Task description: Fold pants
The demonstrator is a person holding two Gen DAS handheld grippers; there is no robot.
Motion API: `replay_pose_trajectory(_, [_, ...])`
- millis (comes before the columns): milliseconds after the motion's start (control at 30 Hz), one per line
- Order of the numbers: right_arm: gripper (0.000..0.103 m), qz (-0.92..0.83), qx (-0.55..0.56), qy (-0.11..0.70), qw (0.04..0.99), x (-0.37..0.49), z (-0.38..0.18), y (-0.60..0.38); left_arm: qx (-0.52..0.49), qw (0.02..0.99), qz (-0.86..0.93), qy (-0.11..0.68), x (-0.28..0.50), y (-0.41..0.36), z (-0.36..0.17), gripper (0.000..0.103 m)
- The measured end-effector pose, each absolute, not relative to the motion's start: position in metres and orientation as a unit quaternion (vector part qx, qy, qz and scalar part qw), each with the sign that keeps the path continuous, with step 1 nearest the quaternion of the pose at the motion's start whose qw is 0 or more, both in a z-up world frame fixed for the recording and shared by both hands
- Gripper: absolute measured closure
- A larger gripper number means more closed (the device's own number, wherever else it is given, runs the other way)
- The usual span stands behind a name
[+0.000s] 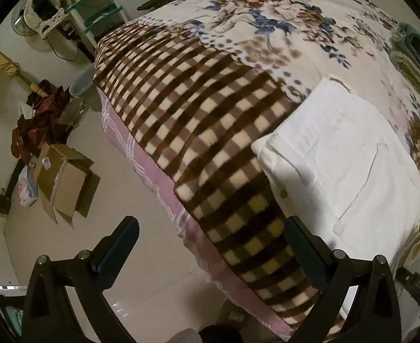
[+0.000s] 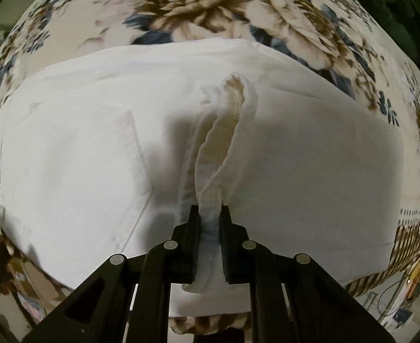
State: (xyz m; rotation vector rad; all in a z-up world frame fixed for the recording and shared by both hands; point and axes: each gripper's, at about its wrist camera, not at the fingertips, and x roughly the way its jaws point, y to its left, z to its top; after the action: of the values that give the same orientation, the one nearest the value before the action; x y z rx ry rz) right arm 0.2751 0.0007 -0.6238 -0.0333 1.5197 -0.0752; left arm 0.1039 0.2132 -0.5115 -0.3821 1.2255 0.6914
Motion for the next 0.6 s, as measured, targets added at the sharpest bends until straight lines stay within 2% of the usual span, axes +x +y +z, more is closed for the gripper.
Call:
replay_pose_trajectory(100, [0.089,-0.019,-0.026,0.703,0.711,0.272,-0.63,0.003,-0.189,0.745,0.316,0.557,0.108,0.218,-0.512,0.0])
replay_pose_trajectory(200, [0.081,0.0,0.04,0.717,0.696,0.277,-0.626,-0.012,-0.214,0.747,0.31,0.547,0.112,0.222,-0.51,0.0])
replay_pose_trajectory(267, [0.055,0.04,0.127,0.712,0.69,0.281,-0.615,-0.031,-0.241,0.751,0.302,0.536,0.115,0.226,-0.508,0.0])
replay_pose_trajectory(400, [0.051,0.032,0.175,0.666,0.724,0.283,-0.588,-0.073,-0.325,0.749,0.276,0.507,0.119,0.239,-0.512,0.0])
replay_pose_trajectory(567, [0.051,-0.018,0.192,0.682,0.706,0.273,-0.615,-0.129,-0.407,0.736,0.247,0.482,0.13,0.249,-0.536,0.001])
replay_pose_trajectory(600, [0.051,-0.028,0.191,0.687,0.701,0.27,-0.621,-0.14,-0.42,0.733,0.238,0.479,0.133,0.25,-0.542,0.007])
